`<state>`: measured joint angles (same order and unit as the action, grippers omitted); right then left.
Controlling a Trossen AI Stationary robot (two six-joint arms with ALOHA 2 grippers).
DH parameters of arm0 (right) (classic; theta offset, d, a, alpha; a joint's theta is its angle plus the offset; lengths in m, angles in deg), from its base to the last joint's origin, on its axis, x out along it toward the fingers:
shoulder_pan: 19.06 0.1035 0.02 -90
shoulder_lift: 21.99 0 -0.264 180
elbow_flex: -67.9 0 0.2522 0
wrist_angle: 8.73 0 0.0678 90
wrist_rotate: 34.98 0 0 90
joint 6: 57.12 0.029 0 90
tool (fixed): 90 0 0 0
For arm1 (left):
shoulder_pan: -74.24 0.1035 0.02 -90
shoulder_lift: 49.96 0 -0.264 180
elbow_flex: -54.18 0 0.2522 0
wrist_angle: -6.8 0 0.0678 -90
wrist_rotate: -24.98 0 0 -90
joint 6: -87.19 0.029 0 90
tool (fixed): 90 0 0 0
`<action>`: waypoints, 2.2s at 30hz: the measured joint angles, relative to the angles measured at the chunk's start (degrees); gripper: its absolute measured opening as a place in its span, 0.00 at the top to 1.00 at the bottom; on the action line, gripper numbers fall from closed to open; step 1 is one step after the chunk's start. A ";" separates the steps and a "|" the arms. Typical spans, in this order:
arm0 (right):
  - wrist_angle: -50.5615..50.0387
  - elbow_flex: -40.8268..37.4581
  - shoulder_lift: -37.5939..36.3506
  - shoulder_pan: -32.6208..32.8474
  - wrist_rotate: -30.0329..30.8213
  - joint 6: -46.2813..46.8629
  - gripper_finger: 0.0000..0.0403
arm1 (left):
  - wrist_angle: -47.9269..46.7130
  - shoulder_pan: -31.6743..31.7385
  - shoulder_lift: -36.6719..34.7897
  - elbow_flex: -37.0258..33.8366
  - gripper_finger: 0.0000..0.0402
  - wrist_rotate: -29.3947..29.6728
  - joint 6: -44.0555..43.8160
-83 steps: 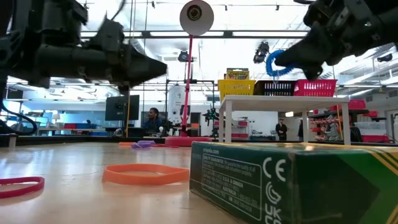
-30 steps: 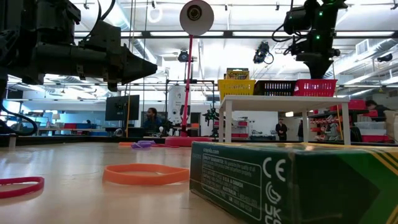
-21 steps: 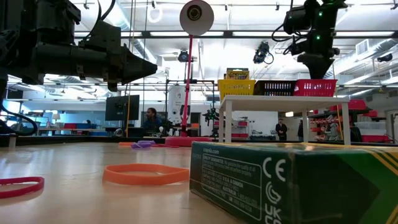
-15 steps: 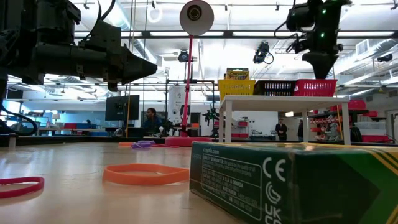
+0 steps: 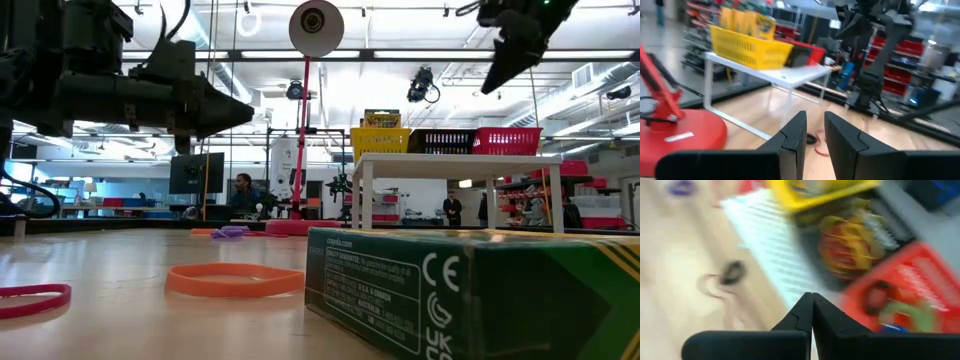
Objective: Pick & Place Office Desk Supplies
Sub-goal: Put the red rubber band into the black bin on the shelf
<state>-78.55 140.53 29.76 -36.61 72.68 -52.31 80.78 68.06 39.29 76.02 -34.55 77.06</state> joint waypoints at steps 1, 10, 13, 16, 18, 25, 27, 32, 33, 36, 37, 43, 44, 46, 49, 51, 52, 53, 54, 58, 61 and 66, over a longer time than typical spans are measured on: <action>2.35 -2.25 -0.85 3.12 0.24 1.34 0.99 | -0.66 -0.01 0.00 0.03 0.82 -1.22 -0.18; 30.40 -21.68 -1.04 26.24 5.87 7.52 0.99 | -20.16 -4.09 0.00 7.81 0.91 -4.89 2.99; 39.71 -26.97 -0.14 31.07 6.75 9.64 0.99 | -26.37 -6.12 0.00 11.16 0.97 -6.06 3.58; 48.30 -31.78 1.11 34.76 7.90 9.96 0.99 | -29.03 -8.11 0.00 13.01 0.98 -7.78 3.55; 54.90 -34.76 2.17 36.88 9.33 9.96 0.99 | -30.37 -9.63 0.00 14.00 0.98 -8.33 2.65; 71.84 -41.61 7.36 42.18 14.15 9.48 0.99 | -57.65 -17.67 0.00 25.27 0.93 -6.74 -2.45; 76.31 -42.99 9.26 42.91 15.29 9.32 0.98 | -69.56 -19.92 0.00 30.15 0.92 -5.47 -6.79; 82.64 -44.38 12.90 43.29 15.77 9.30 0.98 | -89.74 -25.38 0.00 38.66 0.91 -5.21 -19.65; 83.29 -44.38 13.34 43.26 15.77 9.11 0.98 | -91.63 -26.54 0.00 39.70 0.90 -5.67 -22.18; 84.87 -44.38 14.45 43.07 15.75 7.36 0.98 | -94.76 -29.44 0.51 41.26 0.87 -7.56 -28.81; 85.67 -44.38 14.68 43.05 15.77 6.91 0.98 | -95.21 -30.39 0.92 41.59 0.86 -7.76 -30.73; 86.35 -44.38 14.77 43.05 15.75 5.79 0.98 | -97.98 -35.76 6.54 44.47 0.73 -11.01 -38.27; 86.34 -44.38 14.77 43.05 15.75 5.80 0.98 | -98.88 -36.44 7.98 45.34 0.71 -12.08 -39.76; 86.34 -44.38 14.77 43.05 15.75 5.80 0.98 | -101.11 -37.66 11.04 47.91 0.67 -14.24 -42.48; 86.34 -44.38 14.77 43.05 15.73 5.26 0.98 | -105.73 -39.22 15.36 52.22 0.61 -15.63 -45.55; 86.34 -44.38 14.77 43.05 15.73 4.28 0.98 | -108.53 -39.89 17.79 55.04 0.58 -15.48 -47.17; 86.34 -44.38 14.77 43.05 15.73 3.85 0.98 | -109.87 -40.09 18.83 56.46 0.57 -15.54 -47.82; 86.34 -44.38 14.77 43.05 15.73 3.44 0.98 | -111.18 -40.29 19.73 57.74 0.56 -15.75 -48.38; 86.38 -44.38 14.77 43.05 15.73 3.29 0.98 | -112.78 -40.45 20.68 59.02 0.55 -16.04 -49.21; 86.34 -44.38 14.77 43.04 15.73 3.17 0.98 | -120.00 -40.43 23.90 62.54 0.55 -18.59 -52.28; 86.34 -44.38 14.77 43.05 15.72 3.19 0.98 | -122.95 -40.40 25.08 63.86 0.60 -19.51 -53.33; 86.33 -44.38 14.77 43.04 15.71 3.20 0.98 | -125.08 -40.32 25.22 64.04 0.78 -19.17 -53.46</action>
<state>7.79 96.14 44.53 6.43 88.38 -49.11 -44.30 27.74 64.51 140.06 -53.72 23.60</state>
